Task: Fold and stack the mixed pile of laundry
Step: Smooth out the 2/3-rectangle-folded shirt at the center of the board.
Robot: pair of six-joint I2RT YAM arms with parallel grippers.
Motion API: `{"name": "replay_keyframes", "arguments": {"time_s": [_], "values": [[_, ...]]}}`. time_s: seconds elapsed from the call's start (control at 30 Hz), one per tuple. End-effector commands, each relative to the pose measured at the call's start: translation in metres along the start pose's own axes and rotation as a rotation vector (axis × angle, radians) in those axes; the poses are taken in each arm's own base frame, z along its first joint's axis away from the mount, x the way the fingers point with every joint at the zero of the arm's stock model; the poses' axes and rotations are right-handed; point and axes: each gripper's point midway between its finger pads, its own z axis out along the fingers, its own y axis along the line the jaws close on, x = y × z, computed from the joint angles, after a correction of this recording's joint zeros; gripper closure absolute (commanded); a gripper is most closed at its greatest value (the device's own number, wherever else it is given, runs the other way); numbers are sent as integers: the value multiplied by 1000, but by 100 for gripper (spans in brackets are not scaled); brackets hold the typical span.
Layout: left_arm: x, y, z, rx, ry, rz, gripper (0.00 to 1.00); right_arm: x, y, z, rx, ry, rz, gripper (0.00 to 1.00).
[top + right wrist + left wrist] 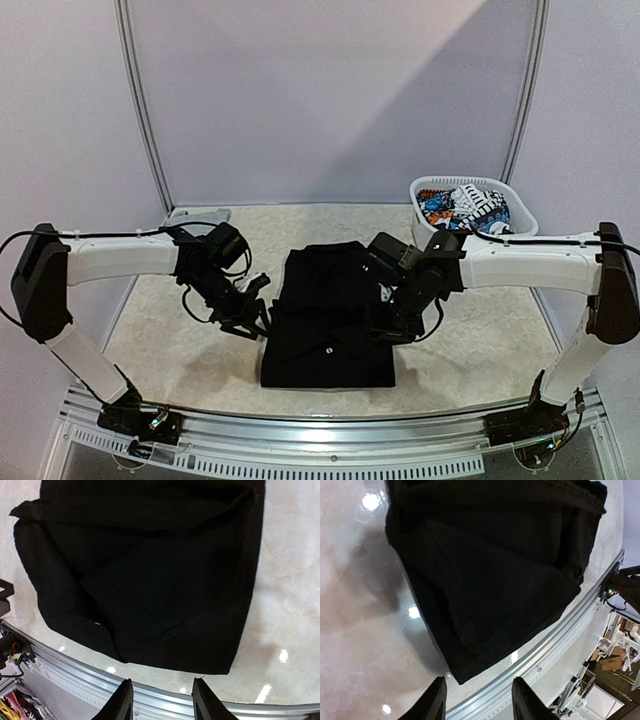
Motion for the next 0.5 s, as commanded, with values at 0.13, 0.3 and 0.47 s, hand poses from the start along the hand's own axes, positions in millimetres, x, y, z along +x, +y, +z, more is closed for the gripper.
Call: {"name": "replay_keyframes", "arguments": {"time_s": [0.13, 0.3, 0.47], "values": [[-14, -18, 18, 58, -12, 5, 55, -7, 7, 29, -162, 33, 77, 58], [-12, -24, 18, 48, -21, 18, 54, -6, 2, 45, -219, 60, 95, 57], [-8, -24, 14, 27, -29, 29, 53, -8, -5, 57, -234, 66, 123, 58]]}}
